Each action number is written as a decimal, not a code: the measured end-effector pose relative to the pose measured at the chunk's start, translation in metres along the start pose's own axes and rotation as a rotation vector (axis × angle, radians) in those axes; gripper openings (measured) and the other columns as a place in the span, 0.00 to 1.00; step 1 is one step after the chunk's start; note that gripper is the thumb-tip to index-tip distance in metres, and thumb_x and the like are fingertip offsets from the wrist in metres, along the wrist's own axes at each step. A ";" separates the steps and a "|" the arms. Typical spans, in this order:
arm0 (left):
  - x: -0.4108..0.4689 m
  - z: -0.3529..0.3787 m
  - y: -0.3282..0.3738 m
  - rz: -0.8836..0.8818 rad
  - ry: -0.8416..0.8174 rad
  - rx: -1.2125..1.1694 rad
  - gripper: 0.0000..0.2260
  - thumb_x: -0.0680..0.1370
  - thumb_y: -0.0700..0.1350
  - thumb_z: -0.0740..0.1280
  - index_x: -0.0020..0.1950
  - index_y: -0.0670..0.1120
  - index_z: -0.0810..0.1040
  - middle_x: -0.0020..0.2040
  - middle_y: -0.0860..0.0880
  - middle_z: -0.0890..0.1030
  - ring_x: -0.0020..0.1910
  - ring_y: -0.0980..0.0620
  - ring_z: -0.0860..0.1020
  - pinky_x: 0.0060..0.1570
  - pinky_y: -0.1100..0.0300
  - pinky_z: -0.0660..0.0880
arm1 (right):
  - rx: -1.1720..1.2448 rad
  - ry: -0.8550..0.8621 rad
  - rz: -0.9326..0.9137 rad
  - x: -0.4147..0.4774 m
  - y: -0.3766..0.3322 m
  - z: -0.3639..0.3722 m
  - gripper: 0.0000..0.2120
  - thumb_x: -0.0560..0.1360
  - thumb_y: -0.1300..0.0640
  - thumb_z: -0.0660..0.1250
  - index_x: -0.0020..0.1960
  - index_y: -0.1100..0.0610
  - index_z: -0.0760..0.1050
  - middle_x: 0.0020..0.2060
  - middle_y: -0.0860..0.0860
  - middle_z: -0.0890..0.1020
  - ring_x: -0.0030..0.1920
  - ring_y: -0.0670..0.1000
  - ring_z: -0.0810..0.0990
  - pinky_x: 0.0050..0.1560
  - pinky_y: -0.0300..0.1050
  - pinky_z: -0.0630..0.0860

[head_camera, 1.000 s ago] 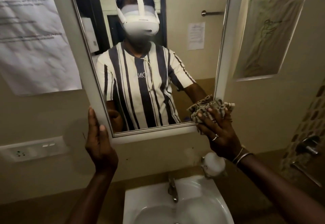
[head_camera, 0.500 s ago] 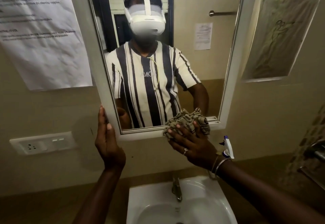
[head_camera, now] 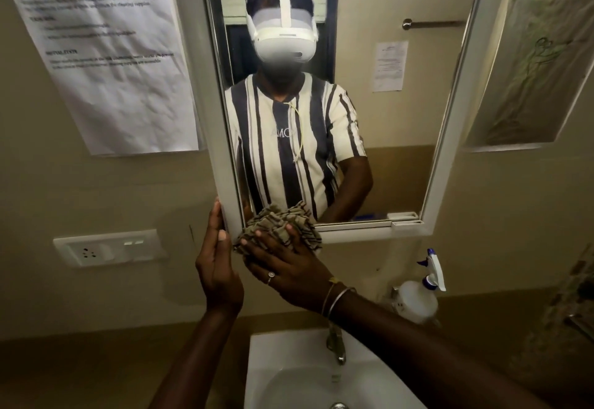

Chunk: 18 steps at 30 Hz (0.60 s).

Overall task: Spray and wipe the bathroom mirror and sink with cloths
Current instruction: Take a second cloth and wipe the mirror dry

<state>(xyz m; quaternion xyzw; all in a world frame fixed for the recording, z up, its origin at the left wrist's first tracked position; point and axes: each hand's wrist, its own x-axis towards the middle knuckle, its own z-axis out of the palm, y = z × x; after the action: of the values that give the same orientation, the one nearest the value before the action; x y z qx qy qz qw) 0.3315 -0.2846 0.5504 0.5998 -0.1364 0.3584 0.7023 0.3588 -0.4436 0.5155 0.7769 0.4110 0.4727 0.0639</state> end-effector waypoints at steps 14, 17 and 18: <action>-0.020 -0.031 -0.032 -0.597 0.012 -0.168 0.16 0.82 0.52 0.61 0.57 0.43 0.84 0.57 0.37 0.85 0.57 0.43 0.83 0.46 0.59 0.83 | 0.141 -0.031 -0.132 -0.005 -0.024 0.024 0.14 0.85 0.59 0.63 0.68 0.54 0.79 0.76 0.56 0.72 0.80 0.58 0.62 0.80 0.66 0.53; -0.031 -0.037 -0.031 -0.683 -0.097 -0.127 0.17 0.84 0.50 0.59 0.55 0.43 0.85 0.54 0.38 0.86 0.54 0.42 0.85 0.48 0.51 0.82 | 0.167 -0.032 -0.112 -0.023 -0.029 0.028 0.13 0.85 0.59 0.63 0.68 0.53 0.79 0.77 0.55 0.71 0.81 0.59 0.61 0.79 0.68 0.54; -0.036 -0.039 -0.031 -0.692 -0.139 -0.106 0.16 0.83 0.49 0.60 0.58 0.42 0.83 0.55 0.38 0.86 0.54 0.41 0.85 0.48 0.50 0.82 | 0.189 -0.041 -0.088 -0.030 -0.033 0.028 0.14 0.85 0.59 0.64 0.69 0.53 0.78 0.77 0.55 0.70 0.81 0.60 0.61 0.78 0.69 0.55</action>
<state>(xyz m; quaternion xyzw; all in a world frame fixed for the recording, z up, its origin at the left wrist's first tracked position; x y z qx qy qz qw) 0.3176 -0.2612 0.4952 0.5961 0.0088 0.0501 0.8013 0.3551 -0.4350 0.4635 0.7701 0.4862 0.4125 0.0194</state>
